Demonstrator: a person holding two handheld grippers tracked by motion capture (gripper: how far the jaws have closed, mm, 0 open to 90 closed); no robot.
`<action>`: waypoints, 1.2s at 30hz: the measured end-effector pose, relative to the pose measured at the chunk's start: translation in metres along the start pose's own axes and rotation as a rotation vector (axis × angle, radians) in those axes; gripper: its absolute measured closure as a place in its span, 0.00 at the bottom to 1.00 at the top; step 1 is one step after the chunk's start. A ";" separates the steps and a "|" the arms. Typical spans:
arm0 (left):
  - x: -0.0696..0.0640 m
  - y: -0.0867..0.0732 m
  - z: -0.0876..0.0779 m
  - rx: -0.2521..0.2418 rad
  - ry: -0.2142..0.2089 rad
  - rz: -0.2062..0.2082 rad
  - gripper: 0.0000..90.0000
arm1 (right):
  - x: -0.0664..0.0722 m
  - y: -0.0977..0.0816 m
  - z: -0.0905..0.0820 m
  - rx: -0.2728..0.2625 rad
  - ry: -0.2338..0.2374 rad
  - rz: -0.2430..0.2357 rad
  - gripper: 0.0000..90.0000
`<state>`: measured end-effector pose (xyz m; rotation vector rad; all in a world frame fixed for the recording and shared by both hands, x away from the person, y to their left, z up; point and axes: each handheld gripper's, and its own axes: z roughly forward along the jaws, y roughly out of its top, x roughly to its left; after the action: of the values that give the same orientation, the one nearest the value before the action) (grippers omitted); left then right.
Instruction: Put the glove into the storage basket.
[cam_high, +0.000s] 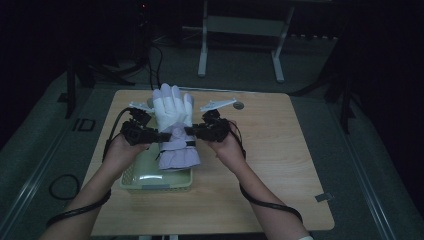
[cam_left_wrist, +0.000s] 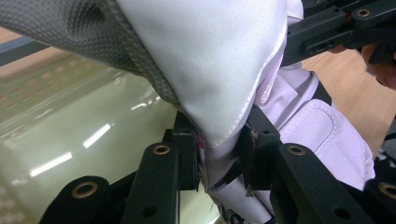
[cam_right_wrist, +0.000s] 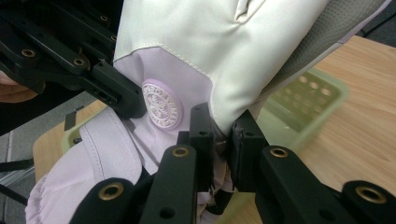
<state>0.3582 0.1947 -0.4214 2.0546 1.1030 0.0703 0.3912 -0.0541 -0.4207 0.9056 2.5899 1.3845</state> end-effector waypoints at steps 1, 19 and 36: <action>0.003 -0.002 -0.002 0.002 0.004 -0.003 0.79 | 0.001 0.001 0.004 0.004 0.003 0.000 0.90; 0.040 -0.046 0.034 0.086 0.000 -0.114 0.79 | 0.001 -0.024 0.065 0.137 0.007 0.024 0.90; 0.035 -0.057 0.074 0.301 0.081 -0.124 0.78 | 0.004 -0.051 0.093 0.308 -0.069 0.002 0.88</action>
<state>0.3698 0.1931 -0.5205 2.2564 1.3569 -0.0804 0.3937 -0.0046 -0.5148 0.9708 2.7953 0.9487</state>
